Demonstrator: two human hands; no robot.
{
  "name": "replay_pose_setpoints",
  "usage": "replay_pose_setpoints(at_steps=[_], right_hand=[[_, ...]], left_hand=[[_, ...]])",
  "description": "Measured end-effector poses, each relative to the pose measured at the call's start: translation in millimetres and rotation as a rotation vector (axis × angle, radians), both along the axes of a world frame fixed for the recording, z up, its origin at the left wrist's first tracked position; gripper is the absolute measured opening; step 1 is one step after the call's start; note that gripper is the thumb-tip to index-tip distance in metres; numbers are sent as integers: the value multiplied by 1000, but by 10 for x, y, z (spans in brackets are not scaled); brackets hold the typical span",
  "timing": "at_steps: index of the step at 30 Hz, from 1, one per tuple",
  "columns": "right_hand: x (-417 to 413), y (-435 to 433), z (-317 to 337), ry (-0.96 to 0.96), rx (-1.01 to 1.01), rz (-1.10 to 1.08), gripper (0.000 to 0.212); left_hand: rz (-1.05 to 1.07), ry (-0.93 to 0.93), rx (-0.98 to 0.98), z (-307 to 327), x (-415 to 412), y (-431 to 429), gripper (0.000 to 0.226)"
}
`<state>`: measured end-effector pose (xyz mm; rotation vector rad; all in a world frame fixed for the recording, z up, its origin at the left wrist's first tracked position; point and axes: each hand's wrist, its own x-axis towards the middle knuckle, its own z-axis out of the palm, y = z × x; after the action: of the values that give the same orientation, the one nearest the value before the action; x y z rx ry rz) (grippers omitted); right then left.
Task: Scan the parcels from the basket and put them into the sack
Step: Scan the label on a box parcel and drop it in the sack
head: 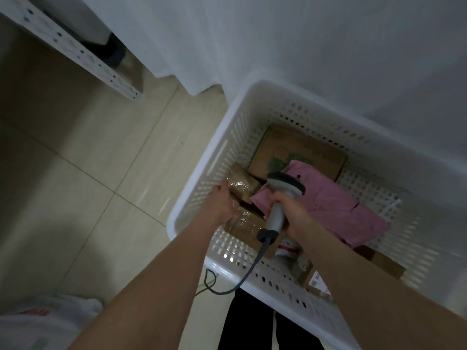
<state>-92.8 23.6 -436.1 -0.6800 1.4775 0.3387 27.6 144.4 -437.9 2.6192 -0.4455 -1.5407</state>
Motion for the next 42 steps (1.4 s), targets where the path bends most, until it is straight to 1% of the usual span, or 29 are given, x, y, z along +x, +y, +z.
replay_pose_setpoints(at_steps=[1,4,5,8,10,12,14,16,18,20,21,23,24,25,26,29,30,31,32,33,35,36,39,42], right_hand=[[3,34,-84,7,10,32,25],[-27,132,-309,-11,20,48,30],[-49,160,-356,-18,23,32,33],[-83,179,-457,-29,43,-9,32],[-74,171,-511,-44,43,-36,27],[-59,151,-552,-60,37,-15,26],[-81,131,-598,-56,34,6,29],[-121,103,-653,-50,16,0,34],[-149,117,-656,-31,5,-21,40],[-140,161,-553,-5,16,-46,41],[-130,182,-469,4,35,-86,37],[-114,219,-231,10,57,-167,17],[-118,220,-103,18,41,-180,13],[-141,216,15,25,17,-189,12],[-167,210,160,33,8,-212,12],[-202,133,636,26,-37,-337,27],[-191,96,813,23,-70,-364,35],[-182,52,982,21,-101,-392,44],[-173,23,1097,11,-120,-427,52],[-136,-34,1356,-3,-139,-467,58],[-86,-100,1599,-49,-153,-505,59],[-45,-131,1808,-84,-152,-516,56],[82,-189,2505,-197,-164,-564,35],[170,-254,3131,-268,-172,-557,23]], left_hand=[[-63,3,14,-131,-50,45,112],[13,-39,62,-439,-151,142,113],[-17,-72,81,-500,-180,162,112],[-298,-156,132,-660,-249,189,108],[-389,-172,187,-782,-238,174,93],[-373,-188,233,-907,-176,148,67],[-323,-208,231,-974,-130,154,51],[-315,-267,178,-955,-122,146,48],[-312,-367,103,-809,-122,146,50],[-234,-446,30,-561,-97,150,50],[-190,-468,-5,-418,-78,153,49],[-112,-490,-82,-131,-59,148,45],[-37,-484,-126,12,-55,131,42],[87,-449,-170,156,-46,99,39],[248,-371,-207,304,-33,64,35],[733,-53,-296,734,23,-7,32],[831,41,-319,892,48,-10,33],[878,134,-344,1066,65,-16,37],[894,227,-361,1168,64,-2,41],[876,300,-384,1425,102,-9,44],[841,401,-394,1662,116,-24,44],[832,437,-402,1851,143,-43,44],[793,522,-429,2493,193,-150,42],[733,532,-437,3086,226,-278,40]])
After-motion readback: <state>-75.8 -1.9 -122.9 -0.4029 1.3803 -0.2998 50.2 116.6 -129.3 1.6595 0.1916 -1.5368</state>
